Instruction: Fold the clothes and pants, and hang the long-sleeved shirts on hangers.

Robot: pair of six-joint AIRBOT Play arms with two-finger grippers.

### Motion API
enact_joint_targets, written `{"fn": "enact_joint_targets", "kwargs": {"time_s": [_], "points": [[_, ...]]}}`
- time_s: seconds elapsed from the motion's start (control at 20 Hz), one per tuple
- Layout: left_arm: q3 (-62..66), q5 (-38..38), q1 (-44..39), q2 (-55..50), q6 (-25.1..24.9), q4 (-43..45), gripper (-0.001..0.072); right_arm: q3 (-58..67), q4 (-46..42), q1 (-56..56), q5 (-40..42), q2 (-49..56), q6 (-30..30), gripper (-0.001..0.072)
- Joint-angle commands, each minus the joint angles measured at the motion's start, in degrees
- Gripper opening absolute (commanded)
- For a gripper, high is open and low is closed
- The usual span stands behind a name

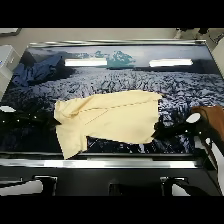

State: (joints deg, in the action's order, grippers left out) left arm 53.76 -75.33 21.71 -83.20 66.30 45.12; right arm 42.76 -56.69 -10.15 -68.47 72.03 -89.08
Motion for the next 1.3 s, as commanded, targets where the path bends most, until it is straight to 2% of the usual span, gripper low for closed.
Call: {"fn": "enact_joint_targets", "kwargs": {"time_s": [0.0,0.2,0.4,0.5,0.6,0.8,0.95,1.05,1.15,1.25], "points": [[5.6,0.1,0.0,7.6,1.2,-0.2,0.0021,15.2,-5.0,0.1,-5.0,-2.0,1.5,0.0038],[24.1,9.5,0.0,25.6,3.3,-0.1,0.0021,46.4,-16.8,0.1,-3.1,-6.7,1.6,0.0038],[40.9,25.9,0.0,39.8,3.3,0.5,0.0021,68.9,-23.5,0.1,5.8,-13.4,1.9,0.0039],[43.0,29.9,0.0,45.1,5.2,0.5,0.0021,73.4,-24.1,0.1,7.4,-17.1,1.9,0.0039],[43.1,30.6,0.0,49.3,7.8,0.5,0.0021,73.6,-24.8,0.1,7.8,-20.9,1.9,0.0039],[44.1,31.4,0.0,52.8,8.3,0.5,0.0021,73.6,-25.6,0.1,7.2,-25.3,1.9,0.0039],[48.0,29.4,0.0,51.6,8.9,1.9,0.0021,73.6,-25.7,0.1,9.4,-26.4,0.2,0.0039],[49.8,23.6,0.0,50.0,12.1,5.2,0.0021,73.6,-25.7,0.1,5.9,-25.9,-0.3,0.0039],[49.5,12.3,0.0,47.0,14.5,8.4,0.0021,73.6,-25.7,0.1,-4.6,-23.5,-1.6,0.0039],[46.9,-3.1,0.0,41.9,15.0,8.9,0.0021,73.1,-25.6,0.1,-20.5,-17.8,-3.7,0.0038]]}}
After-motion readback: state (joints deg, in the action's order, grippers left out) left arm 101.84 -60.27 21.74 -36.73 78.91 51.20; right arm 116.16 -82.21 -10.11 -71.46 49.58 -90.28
